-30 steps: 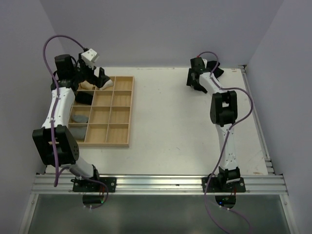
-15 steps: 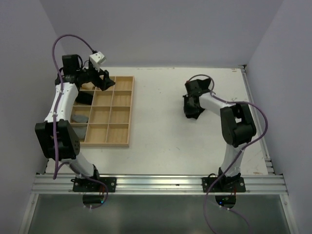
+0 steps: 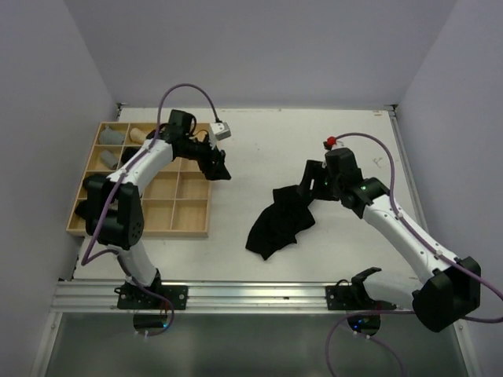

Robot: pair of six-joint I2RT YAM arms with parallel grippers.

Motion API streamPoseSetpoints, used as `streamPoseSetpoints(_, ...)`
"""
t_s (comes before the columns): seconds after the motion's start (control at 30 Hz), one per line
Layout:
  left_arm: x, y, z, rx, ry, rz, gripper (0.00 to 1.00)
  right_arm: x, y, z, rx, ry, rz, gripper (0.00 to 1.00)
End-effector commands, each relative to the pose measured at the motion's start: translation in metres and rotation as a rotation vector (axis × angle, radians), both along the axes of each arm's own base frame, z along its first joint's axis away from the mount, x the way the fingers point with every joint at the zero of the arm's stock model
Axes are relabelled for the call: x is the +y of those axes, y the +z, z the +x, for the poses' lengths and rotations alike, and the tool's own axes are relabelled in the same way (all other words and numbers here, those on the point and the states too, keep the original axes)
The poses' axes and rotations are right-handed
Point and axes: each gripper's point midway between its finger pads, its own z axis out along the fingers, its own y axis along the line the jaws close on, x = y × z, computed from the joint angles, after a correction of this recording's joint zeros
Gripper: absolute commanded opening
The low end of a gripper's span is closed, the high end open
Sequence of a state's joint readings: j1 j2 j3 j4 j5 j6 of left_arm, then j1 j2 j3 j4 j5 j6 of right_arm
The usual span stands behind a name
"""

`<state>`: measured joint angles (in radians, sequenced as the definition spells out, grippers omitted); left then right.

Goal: Roll the underwear
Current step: Move the underwear to the center of the board, then flatten the underwear

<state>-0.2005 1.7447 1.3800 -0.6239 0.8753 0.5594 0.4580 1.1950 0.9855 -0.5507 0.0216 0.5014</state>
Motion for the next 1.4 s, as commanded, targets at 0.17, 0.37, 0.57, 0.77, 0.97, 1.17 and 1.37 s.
streamPoseSetpoints(0.17, -0.067, -0.021, -0.043, 0.127, -0.189, -0.008, 0.73, -0.026, -0.091, -0.042, 0.287, -0.171, -0.072, 0.61)
streamPoseSetpoints(0.37, -0.066, -0.057, -0.122, 0.207, -0.265, 0.04, 0.73, -0.037, -0.099, -0.048, 0.272, -0.189, -0.104, 0.61)
streamPoseSetpoints(0.57, -0.066, -0.068, -0.166, 0.155, -0.354, 0.074, 0.74, -0.032, -0.119, -0.031, 0.283, -0.163, -0.126, 0.57)
streamPoseSetpoints(0.77, -0.072, -0.065, -0.183, -0.106, -0.427, 0.15, 0.75, -0.015, -0.135, -0.031, 0.321, -0.097, -0.073, 0.35)
streamPoseSetpoints(0.97, -0.099, -0.079, -0.206, -0.194, -0.461, 0.207, 0.72, -0.003, -0.134, -0.034, 0.324, -0.08, 0.009, 0.07)
streamPoseSetpoints(1.17, -0.116, -0.1, -0.223, -0.244, -0.46, 0.24, 0.71, 0.001, -0.124, -0.038, 0.306, -0.07, 0.046, 0.0)
streamPoseSetpoints(1.37, -0.106, -0.13, -0.196, -0.324, -0.329, 0.388, 0.6, -0.001, -0.103, -0.038, 0.267, -0.066, 0.064, 0.0)
